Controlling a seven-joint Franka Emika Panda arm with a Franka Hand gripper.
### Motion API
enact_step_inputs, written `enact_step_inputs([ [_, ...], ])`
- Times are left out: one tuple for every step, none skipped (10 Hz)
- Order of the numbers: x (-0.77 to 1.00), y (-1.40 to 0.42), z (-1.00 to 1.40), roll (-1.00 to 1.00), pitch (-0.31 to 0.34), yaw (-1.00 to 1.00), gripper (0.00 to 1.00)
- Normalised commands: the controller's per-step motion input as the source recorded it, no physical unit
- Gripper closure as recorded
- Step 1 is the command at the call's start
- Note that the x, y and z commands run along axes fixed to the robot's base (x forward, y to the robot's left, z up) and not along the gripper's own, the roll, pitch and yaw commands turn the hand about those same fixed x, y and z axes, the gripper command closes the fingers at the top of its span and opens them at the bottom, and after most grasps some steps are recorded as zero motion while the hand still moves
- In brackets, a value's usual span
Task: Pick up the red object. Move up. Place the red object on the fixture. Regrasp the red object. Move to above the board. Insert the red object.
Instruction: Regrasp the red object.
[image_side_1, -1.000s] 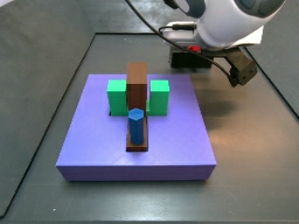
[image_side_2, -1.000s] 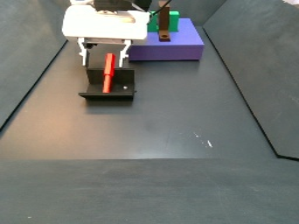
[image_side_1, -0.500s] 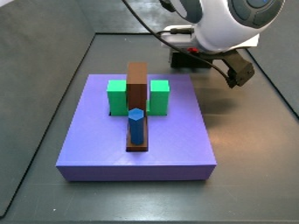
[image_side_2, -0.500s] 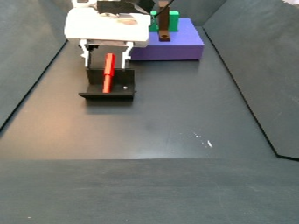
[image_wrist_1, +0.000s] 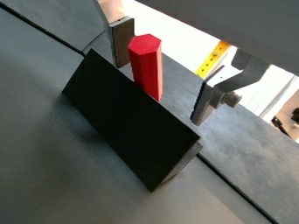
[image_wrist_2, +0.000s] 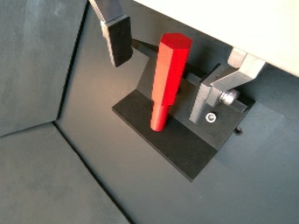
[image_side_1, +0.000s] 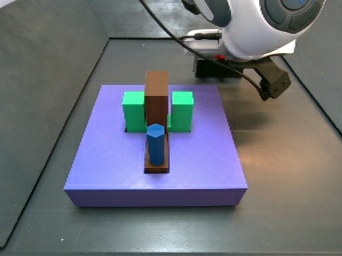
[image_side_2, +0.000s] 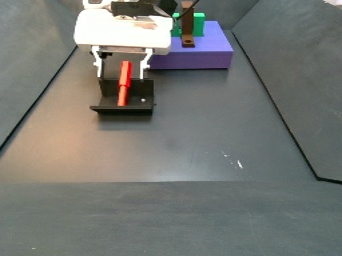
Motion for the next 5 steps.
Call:
enact_step_inputs([
  [0.0,0.0,0.0,0.0,0.0,0.0,0.0],
  [0.0,0.0,0.0,0.0,0.0,0.0,1.0],
  [0.0,0.0,0.0,0.0,0.0,0.0,1.0],
  [0.0,0.0,0.0,0.0,0.0,0.0,1.0],
  [0.0,0.0,0.0,0.0,0.0,0.0,1.0],
])
